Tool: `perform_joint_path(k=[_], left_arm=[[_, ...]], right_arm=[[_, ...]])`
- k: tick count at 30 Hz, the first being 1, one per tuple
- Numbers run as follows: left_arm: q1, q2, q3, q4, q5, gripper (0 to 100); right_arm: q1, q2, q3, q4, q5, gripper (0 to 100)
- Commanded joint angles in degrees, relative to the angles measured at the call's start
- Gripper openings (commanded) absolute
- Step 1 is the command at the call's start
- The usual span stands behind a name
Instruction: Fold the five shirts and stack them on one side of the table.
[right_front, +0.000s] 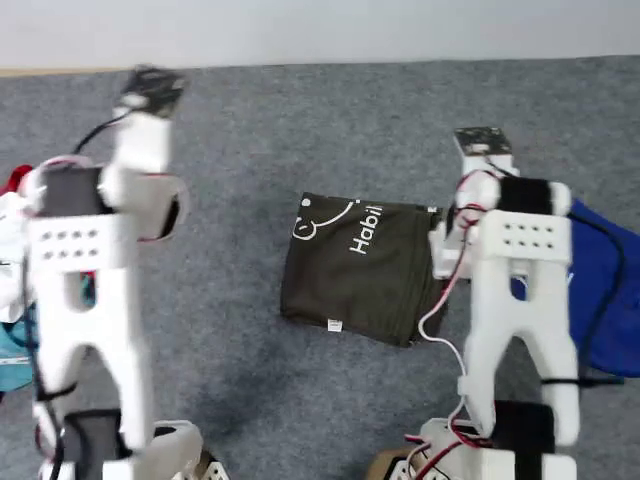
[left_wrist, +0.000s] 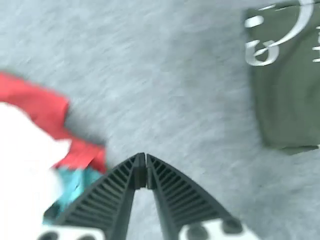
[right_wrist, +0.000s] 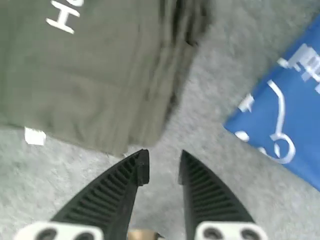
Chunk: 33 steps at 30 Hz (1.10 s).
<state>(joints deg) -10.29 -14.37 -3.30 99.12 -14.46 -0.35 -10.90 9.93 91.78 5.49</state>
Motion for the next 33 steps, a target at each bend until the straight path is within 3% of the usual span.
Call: perform_joint_path(k=[1,12,33], left_arm=[[-7.03,-5.45,2.33,1.32,-2.29,1],[-15.56,-8.26,4.26,1.32,-2.46,1],[-15.74,-8.26,14.81,-4.92,-2.46,1]], right_arm=[[-4.18,1.63,-2.2,-4.53,-3.16,14.3],[-5.32,10.59,-2.2,-15.43,-4.66,14.3],[-0.31,15.16,-2.29,-31.08,-2.11,14.3]])
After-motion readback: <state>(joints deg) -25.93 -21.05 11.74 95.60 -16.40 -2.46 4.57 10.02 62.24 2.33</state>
